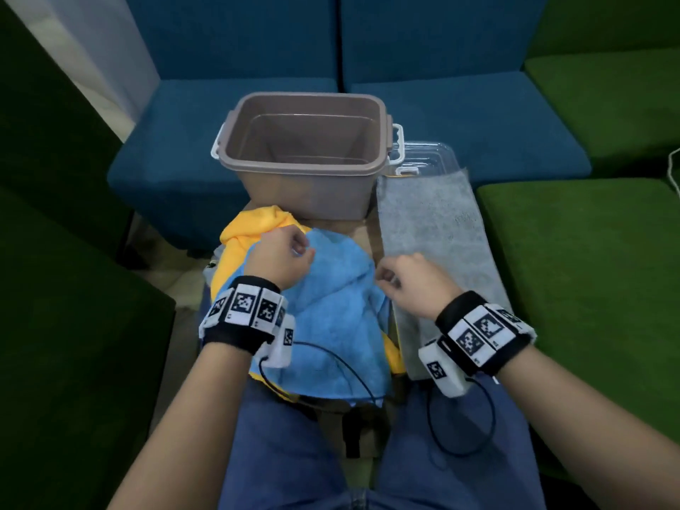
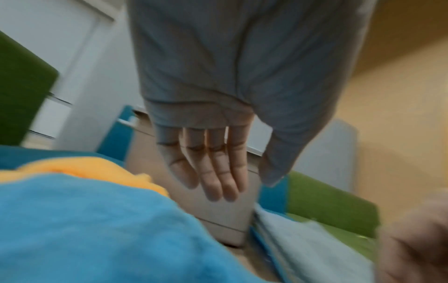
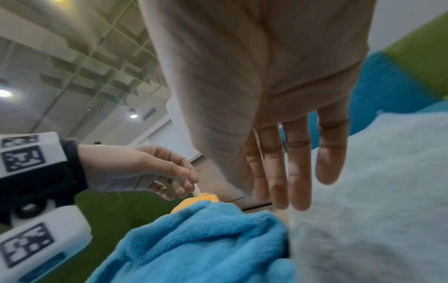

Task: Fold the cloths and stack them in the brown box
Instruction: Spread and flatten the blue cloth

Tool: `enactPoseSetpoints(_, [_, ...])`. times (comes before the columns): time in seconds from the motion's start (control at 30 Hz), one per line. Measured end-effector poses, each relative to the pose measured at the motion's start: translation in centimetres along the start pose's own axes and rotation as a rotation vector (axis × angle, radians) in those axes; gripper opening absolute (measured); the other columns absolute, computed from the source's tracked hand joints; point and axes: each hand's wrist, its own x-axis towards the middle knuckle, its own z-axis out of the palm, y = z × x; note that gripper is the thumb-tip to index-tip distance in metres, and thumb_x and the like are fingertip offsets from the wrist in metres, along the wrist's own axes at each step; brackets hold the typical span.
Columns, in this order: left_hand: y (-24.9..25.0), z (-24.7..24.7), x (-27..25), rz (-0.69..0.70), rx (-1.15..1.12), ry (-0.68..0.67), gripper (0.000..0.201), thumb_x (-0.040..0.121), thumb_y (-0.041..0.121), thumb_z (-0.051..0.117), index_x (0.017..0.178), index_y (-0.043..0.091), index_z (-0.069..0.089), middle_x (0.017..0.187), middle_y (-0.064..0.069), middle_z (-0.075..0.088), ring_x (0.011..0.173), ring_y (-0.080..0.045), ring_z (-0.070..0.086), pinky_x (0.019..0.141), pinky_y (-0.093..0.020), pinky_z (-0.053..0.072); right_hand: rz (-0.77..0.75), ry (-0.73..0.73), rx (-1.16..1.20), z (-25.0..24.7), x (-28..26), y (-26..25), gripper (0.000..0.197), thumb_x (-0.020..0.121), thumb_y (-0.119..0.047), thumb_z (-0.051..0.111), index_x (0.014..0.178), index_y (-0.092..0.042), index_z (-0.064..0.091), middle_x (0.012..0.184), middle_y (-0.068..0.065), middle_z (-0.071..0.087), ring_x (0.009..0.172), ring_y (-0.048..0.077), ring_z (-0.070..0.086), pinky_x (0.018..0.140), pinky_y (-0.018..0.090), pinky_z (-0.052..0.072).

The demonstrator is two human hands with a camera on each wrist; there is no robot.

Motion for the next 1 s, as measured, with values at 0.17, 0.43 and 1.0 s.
enactPoseSetpoints(0.17, [-4.7,-0.6,0.8,-0.329,0.257,-0.053,0.055,0.087,0.028,0.067,0.129,-0.001,0.046,0.136,-0.021,0.041,0.128,-0.038,0.038,0.102,-0.044,0.036,-0.178,0.067,0.154,3.1,4.2,-4.3,0.021,0.094,-0.019,0.054,0.113,-0.014,0.063,0.114,0.005,0.065,0.104,0.026,0.061,0.090,0.041,0.047])
enactPoseSetpoints(0.43, [-5.6,2.5,0.8,-0.373,0.054,0.079,0.046,0.073,0.020,0.079,0.110,0.007,0.054,0.111,-0.015,0.059,0.107,-0.035,0.056,0.084,-0.044,0.050,-0.183,-0.056,-0.033,6.6,5.8,-5.7,0.083,0.092,-0.036,0.062,0.154,-0.038,0.008,0.116,0.003,0.046,0.090,0.024,0.057,0.071,0.033,0.044])
enactPoseSetpoints(1.0, [-3.4,-1.5,-0.2,-0.297,-0.023,0.359,0.021,0.085,0.027,0.065,0.097,0.010,0.061,0.093,-0.008,0.064,0.095,-0.032,0.059,0.069,-0.031,0.038,-0.216,0.159,-0.191,-2.0,4.0,-2.2,0.022,0.067,-0.017,0.076,0.083,-0.025,0.062,0.131,-0.004,0.049,0.134,0.023,0.034,0.095,0.037,0.021])
